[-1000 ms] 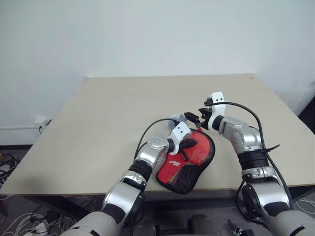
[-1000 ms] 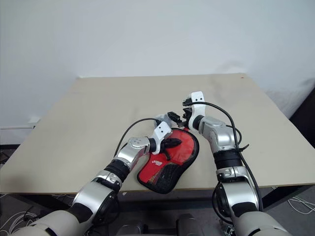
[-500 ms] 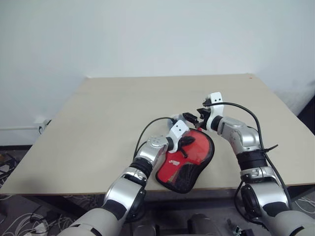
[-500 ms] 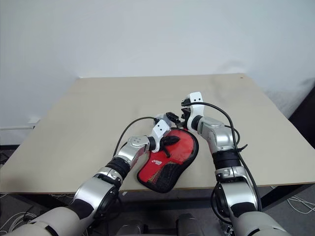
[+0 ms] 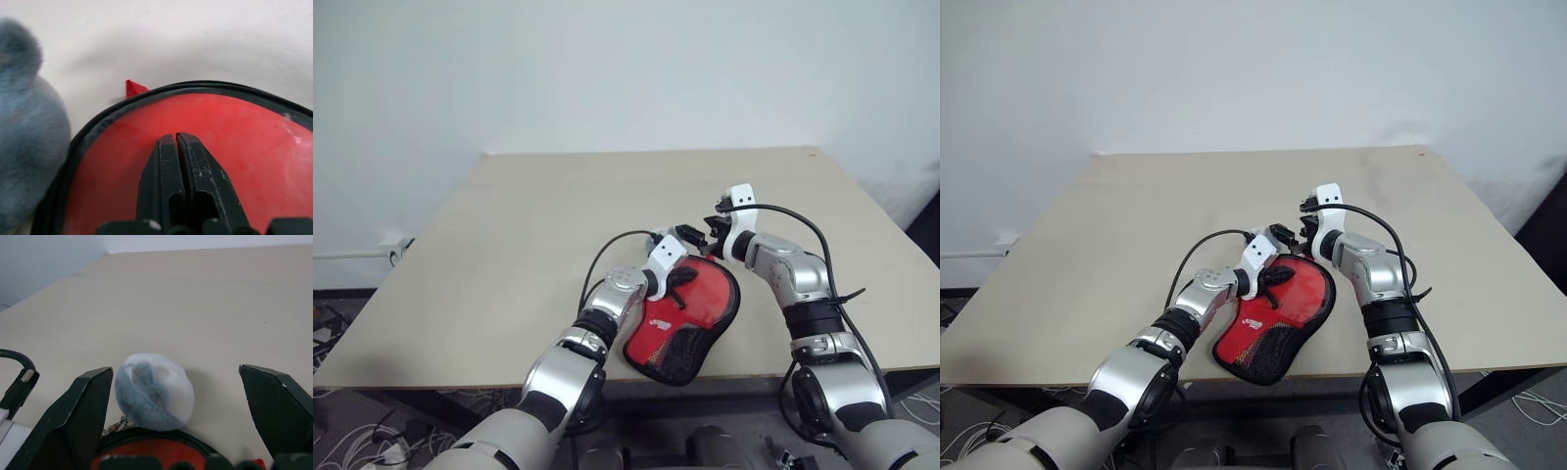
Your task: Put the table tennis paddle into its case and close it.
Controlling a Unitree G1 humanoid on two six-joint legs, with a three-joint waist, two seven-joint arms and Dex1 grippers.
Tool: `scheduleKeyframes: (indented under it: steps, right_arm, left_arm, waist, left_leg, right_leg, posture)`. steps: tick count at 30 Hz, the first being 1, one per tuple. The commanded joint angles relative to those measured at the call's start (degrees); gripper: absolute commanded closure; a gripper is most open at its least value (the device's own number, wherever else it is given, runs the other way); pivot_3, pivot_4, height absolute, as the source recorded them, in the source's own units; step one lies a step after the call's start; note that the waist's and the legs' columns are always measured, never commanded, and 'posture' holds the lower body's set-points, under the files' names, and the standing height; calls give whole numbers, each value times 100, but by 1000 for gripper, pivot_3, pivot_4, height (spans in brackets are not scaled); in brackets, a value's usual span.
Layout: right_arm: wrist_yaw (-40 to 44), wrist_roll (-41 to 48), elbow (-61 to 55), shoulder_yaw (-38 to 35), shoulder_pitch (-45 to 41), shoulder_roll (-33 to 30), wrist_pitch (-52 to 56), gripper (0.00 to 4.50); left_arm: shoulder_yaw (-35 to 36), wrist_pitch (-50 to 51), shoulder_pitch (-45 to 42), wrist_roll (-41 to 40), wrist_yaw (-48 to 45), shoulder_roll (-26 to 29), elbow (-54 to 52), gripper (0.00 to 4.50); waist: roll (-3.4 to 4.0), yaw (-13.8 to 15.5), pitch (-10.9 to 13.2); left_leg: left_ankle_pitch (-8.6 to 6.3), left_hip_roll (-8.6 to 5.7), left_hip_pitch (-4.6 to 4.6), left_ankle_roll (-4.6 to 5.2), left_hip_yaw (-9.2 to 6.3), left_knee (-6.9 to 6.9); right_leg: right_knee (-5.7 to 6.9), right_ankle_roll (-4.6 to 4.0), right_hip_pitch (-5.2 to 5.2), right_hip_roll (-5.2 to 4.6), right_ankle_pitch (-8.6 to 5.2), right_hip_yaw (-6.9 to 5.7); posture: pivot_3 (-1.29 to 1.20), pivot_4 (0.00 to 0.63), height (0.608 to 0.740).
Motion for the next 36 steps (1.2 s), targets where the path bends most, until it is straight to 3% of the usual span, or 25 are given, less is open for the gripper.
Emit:
scheduleKeyframes:
  steps: [1,23,36]
  right_arm:
    - [36,-22,-126,-14,-125,-12,-110,33]
    - [711,-405,1645,192,-835,260,-853,33]
    - [673,-738,2741,204,-1266,528,-1371,33]
  left_arm:
    - [-41,265,199,212,162,74,472,4500]
    - [-105,312,284,246,20,44,442,4500]
    - [-113,333,299,251,-25,34,438,4500]
  waist:
    - [0,0,0]
    - [-1,-4,0]
    - [0,-6,0]
  left_leg:
    - [0,0,0,-1,0,-1]
    - [-6,0,-1,-11,-6,-6]
    - [-6,-1,0,-11,-9,-8]
  right_leg:
    - [0,0,-1,0,0,0]
    - [-10,0,2,0,0,-5]
    - [-10,1,2,0,0,-7]
  posture:
    - [0,0,740]
    - [0,0,740]
    - [0,0,740]
